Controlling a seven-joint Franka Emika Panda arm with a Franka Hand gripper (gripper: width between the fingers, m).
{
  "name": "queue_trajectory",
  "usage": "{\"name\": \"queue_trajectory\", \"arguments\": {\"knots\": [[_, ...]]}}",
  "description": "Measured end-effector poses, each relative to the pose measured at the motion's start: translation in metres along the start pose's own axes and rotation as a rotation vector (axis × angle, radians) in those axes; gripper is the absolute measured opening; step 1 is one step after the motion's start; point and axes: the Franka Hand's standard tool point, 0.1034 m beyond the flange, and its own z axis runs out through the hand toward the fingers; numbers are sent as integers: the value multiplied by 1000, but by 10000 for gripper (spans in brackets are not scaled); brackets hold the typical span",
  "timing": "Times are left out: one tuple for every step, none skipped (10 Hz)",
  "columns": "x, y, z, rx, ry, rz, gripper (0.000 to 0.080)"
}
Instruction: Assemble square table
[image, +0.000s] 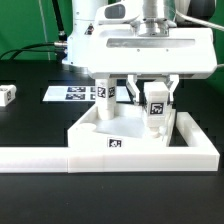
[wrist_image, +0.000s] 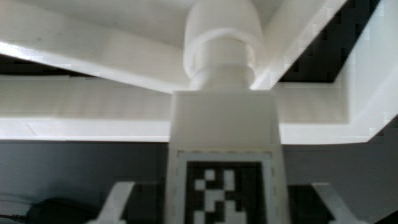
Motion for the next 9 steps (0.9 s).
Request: {"name": "queue_trajectory", "arguments": {"knots": [[0, 0, 0, 0, 1, 0, 290], [0, 0, 0, 0, 1, 0, 290], [0, 0, 0, 0, 1, 0, 290], [0, 0, 0, 0, 1, 0, 290], [0, 0, 0, 0, 1, 0, 290], [0, 0, 0, 1, -1, 0, 290], [1, 0, 1, 2, -4, 1, 290], [2, 0, 2, 5, -14, 0, 290], [6, 0, 3, 9, -20, 1, 290]]}}
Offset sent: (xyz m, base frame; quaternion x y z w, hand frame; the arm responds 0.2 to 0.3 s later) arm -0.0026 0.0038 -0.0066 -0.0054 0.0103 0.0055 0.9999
